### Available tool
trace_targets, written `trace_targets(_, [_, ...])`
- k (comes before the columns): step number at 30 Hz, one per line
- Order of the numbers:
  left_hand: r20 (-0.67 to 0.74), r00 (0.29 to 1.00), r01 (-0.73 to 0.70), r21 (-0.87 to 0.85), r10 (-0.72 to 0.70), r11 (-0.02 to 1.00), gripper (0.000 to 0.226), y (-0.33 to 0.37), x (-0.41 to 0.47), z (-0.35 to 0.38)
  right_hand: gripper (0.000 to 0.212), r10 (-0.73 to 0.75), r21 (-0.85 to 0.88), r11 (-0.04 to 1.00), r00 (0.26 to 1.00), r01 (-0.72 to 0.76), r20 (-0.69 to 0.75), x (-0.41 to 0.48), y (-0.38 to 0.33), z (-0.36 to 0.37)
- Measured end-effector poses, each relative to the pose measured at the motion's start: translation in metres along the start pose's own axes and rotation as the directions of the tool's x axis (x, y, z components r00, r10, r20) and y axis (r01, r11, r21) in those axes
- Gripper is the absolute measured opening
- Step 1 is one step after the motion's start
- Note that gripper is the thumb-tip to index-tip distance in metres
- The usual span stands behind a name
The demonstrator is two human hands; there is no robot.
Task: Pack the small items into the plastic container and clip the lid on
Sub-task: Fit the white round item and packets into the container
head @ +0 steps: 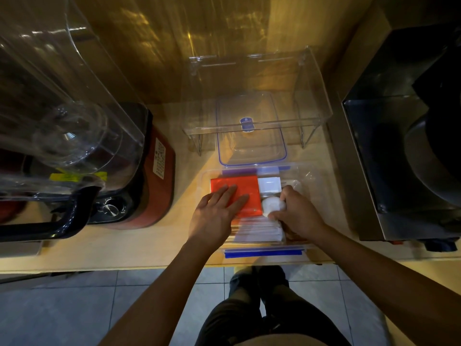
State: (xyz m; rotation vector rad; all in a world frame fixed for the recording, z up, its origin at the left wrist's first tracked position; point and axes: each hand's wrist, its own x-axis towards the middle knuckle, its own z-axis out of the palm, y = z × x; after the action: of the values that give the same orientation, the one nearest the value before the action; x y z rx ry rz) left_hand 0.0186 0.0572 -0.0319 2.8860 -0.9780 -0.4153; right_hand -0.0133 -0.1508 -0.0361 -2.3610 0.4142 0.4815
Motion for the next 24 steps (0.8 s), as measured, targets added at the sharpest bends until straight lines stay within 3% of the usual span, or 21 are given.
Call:
trace_targets(10, [0.013, 1.000, 0.005, 0.004, -0.005, 1.000, 0.069, 0.000, 0.000, 0.000, 0.038, -0.047, -0.037, 0.998, 0.999, 0.046, -0.011, 0.007, 0.002, -0.001])
trace_targets(16, [-0.025, 1.000, -0.003, 0.007, 0.003, 1.000, 0.060, -0.001, 0.001, 0.002, 0.032, -0.097, -0.226, 0.970, 0.995, 0.089, -0.022, 0.002, -0.002, -0.014])
trace_targets(18, [-0.025, 1.000, -0.004, 0.007, 0.004, 1.000, 0.062, -0.001, 0.001, 0.003, 0.037, -0.223, -0.458, 0.867, 0.975, 0.196, -0.005, 0.000, -0.001, -0.022])
trace_targets(20, [-0.029, 1.000, -0.007, 0.003, 0.007, 1.000, 0.063, -0.001, 0.001, 0.003, 0.041, -0.322, -0.664, 0.690, 0.944, 0.289, 0.077, 0.000, 0.002, -0.026])
trace_targets(24, [-0.021, 1.000, -0.005, -0.003, 0.005, 1.000, 0.065, -0.001, 0.001, 0.003, 0.037, -0.247, -0.749, 0.592, 0.952, 0.297, 0.182, 0.004, 0.004, -0.027])
